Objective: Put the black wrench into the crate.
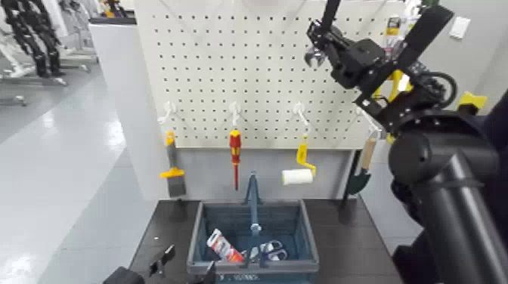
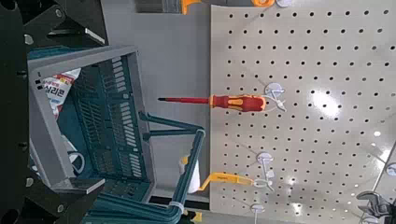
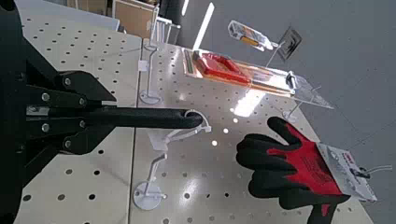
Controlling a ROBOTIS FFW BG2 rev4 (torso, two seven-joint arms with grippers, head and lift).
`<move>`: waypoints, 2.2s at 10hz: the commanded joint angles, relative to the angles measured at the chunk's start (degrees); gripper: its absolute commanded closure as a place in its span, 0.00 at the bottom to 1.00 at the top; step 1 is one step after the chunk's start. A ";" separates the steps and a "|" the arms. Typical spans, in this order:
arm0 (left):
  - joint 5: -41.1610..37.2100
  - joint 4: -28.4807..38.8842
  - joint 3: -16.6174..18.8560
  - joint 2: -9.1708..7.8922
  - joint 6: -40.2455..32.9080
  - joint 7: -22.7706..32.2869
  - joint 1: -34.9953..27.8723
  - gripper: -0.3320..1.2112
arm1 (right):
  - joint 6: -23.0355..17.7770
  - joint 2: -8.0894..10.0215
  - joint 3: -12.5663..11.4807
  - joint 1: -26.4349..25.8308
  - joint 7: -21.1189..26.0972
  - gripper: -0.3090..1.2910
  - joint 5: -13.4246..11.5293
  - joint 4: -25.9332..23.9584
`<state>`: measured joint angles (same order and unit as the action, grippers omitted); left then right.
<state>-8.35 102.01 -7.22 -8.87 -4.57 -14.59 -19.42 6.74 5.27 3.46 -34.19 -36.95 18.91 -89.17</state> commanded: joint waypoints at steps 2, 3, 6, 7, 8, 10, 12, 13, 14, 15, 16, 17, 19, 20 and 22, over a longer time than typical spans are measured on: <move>0.00 0.03 -0.16 0.00 0.00 0.00 0.00 0.37 | 2.76 -1.40 -0.29 8.09 1.97 0.89 1.30 -7.78; 0.00 0.03 -0.16 -0.09 0.00 0.00 0.00 0.37 | 4.16 -1.75 -0.73 10.64 3.03 0.89 1.57 -9.36; 0.00 0.12 -0.34 -0.27 0.09 0.00 0.00 0.37 | 9.79 -2.46 -2.14 18.20 4.26 0.89 2.53 -10.41; 0.00 0.03 -0.34 -0.27 0.09 0.00 0.00 0.37 | 11.11 -2.19 -2.31 19.69 4.26 0.89 2.45 -10.06; 0.00 0.03 -0.34 -0.18 0.18 0.00 0.00 0.37 | 11.46 -2.11 -2.49 20.66 4.17 0.89 2.88 -8.74; -0.18 0.03 -0.25 -0.27 0.18 0.00 -0.09 0.37 | 12.42 -2.19 -2.22 22.42 3.47 0.89 2.62 -5.40; -0.35 0.03 -0.07 -0.27 0.18 0.00 -0.09 0.37 | 13.04 -2.19 -1.70 23.30 2.94 0.89 2.62 -1.80; -0.35 0.03 -0.07 -0.27 0.26 0.00 -0.09 0.37 | 13.83 -2.19 -1.08 23.65 2.76 0.89 2.53 -0.39; -0.35 0.03 -0.07 -0.27 0.26 0.00 -0.09 0.37 | 14.36 -2.28 -0.64 23.82 2.41 0.89 2.45 0.84; -0.35 0.03 -0.07 -0.27 0.26 0.00 -0.09 0.37 | 14.62 -2.19 -0.03 23.82 2.24 0.89 2.36 2.33; -0.35 0.03 -0.07 -0.27 0.26 0.00 -0.09 0.37 | 15.15 -2.11 0.50 24.00 2.24 0.89 1.92 2.95; -0.44 0.03 -0.07 -0.27 0.26 0.09 -0.09 0.37 | 16.11 -1.93 0.85 23.91 1.97 0.89 1.13 3.56; -0.44 0.03 -0.07 -0.44 0.26 0.00 -0.09 0.37 | 16.38 -1.67 1.55 24.09 1.62 0.89 0.95 5.49; -0.44 -0.06 -0.07 -0.44 0.26 0.00 -0.09 0.37 | 16.73 -1.58 1.73 24.09 1.45 0.89 0.60 6.28; -0.44 0.03 -0.16 -0.44 0.26 0.00 -0.09 0.37 | 17.17 -1.49 1.91 24.17 1.27 0.89 0.42 7.87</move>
<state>-8.76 102.00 -7.36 -9.32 -4.31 -14.59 -19.51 23.84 3.76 5.27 -10.04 -35.71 19.39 -81.78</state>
